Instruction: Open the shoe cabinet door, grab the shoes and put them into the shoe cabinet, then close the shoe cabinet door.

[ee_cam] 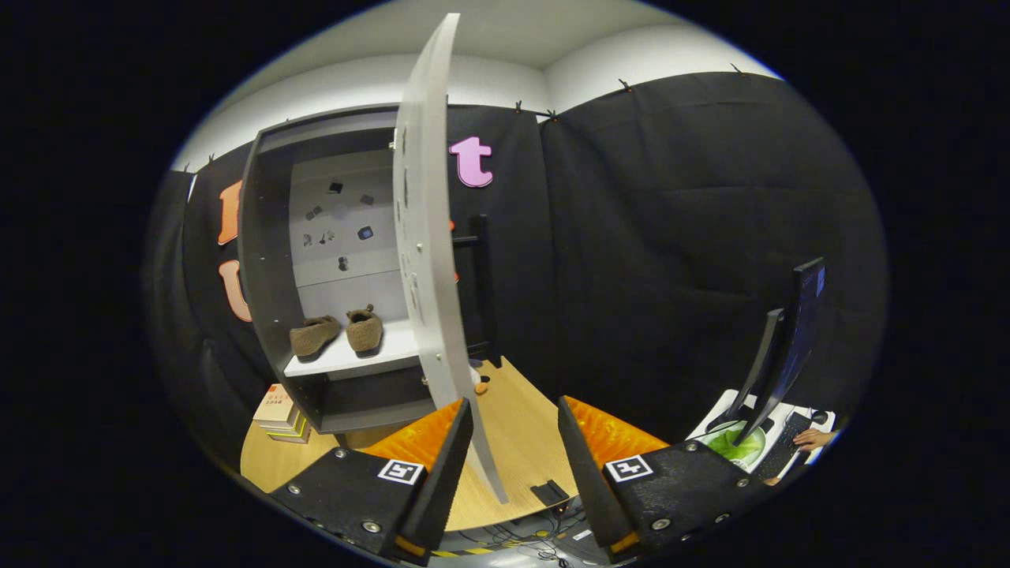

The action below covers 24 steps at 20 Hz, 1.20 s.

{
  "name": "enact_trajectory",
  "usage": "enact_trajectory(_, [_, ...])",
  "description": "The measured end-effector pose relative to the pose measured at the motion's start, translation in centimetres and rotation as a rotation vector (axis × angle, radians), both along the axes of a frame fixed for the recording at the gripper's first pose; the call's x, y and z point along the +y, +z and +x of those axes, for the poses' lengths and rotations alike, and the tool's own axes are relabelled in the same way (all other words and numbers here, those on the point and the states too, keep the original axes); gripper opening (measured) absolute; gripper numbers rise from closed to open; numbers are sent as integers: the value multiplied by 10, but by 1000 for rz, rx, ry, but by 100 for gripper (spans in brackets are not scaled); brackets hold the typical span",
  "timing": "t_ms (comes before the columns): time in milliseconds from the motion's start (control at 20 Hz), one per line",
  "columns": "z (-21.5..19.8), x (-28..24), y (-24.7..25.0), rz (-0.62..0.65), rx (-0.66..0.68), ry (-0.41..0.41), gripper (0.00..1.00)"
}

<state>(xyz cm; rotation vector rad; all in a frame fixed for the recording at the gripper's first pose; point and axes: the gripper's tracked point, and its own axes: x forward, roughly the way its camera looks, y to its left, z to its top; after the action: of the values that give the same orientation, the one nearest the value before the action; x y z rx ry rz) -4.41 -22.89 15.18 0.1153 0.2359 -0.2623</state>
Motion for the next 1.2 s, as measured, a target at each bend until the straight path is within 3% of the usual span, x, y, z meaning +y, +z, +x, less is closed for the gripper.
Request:
enact_trajectory(550, [55, -10, 8, -7, -49, 82, 72])
enact_trajectory(850, [57, -5, 14, -122, -51, 90, 71])
enact_trajectory(1200, [50, 15, 18, -117, -64, 127, 70])
